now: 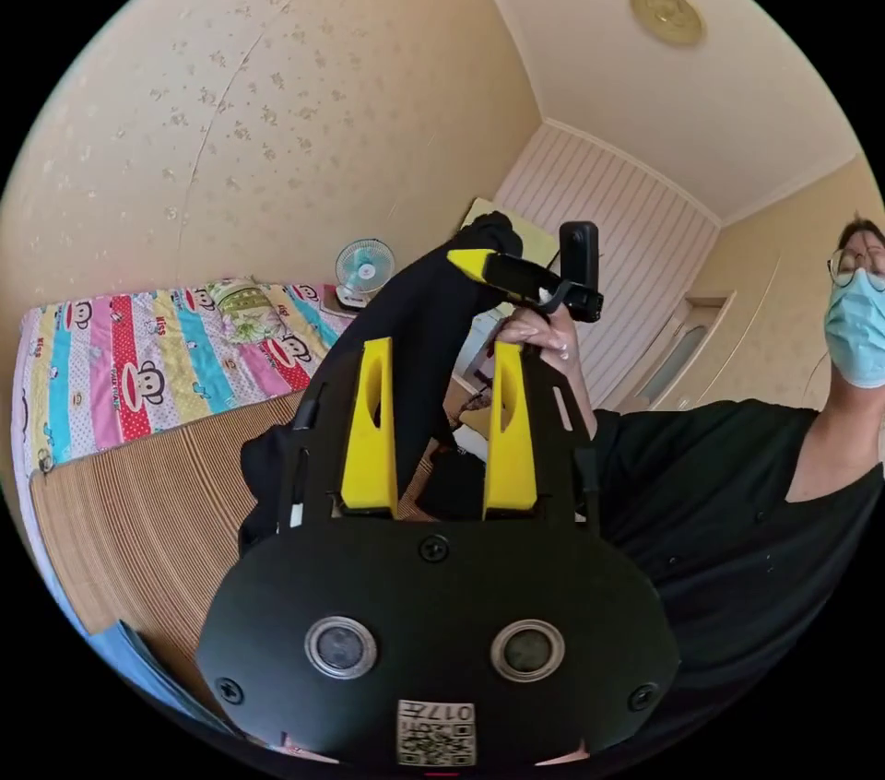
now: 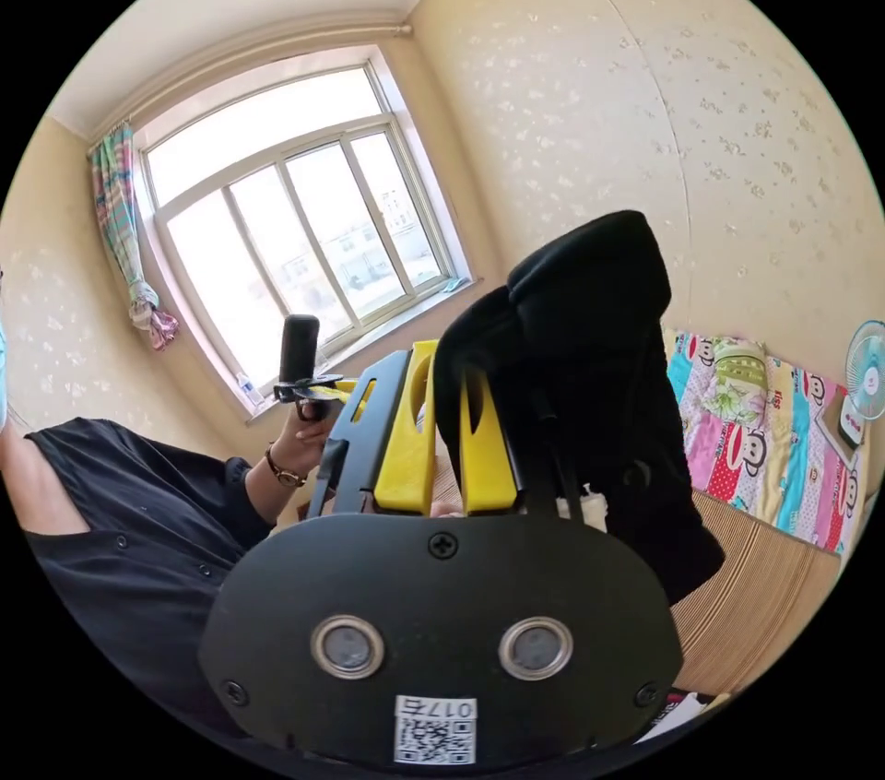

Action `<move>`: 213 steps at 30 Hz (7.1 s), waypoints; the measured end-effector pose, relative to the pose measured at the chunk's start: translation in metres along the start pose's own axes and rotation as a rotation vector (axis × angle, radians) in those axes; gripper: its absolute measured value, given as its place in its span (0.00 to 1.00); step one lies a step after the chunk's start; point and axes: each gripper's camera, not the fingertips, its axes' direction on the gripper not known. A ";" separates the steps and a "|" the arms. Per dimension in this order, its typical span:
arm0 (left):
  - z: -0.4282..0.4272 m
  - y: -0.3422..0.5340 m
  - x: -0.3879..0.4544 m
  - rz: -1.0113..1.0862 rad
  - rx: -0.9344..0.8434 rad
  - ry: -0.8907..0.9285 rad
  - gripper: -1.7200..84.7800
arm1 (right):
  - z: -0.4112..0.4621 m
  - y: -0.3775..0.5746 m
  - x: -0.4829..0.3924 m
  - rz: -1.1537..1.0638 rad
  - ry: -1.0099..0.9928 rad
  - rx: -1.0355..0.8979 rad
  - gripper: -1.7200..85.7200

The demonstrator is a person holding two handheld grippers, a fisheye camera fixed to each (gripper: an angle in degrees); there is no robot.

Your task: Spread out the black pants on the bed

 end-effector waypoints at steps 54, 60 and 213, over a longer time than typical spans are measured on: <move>-0.198 -0.062 -0.041 0.178 0.506 0.506 0.08 | -0.064 0.290 0.065 -0.083 -0.444 0.330 0.17; -0.218 -0.047 -0.069 0.188 0.555 0.581 0.08 | -0.111 0.305 0.073 -0.176 -0.290 0.382 0.16; -0.285 -0.272 -0.161 -0.099 0.319 -0.593 0.09 | -0.018 0.063 0.032 -0.131 0.880 0.271 0.10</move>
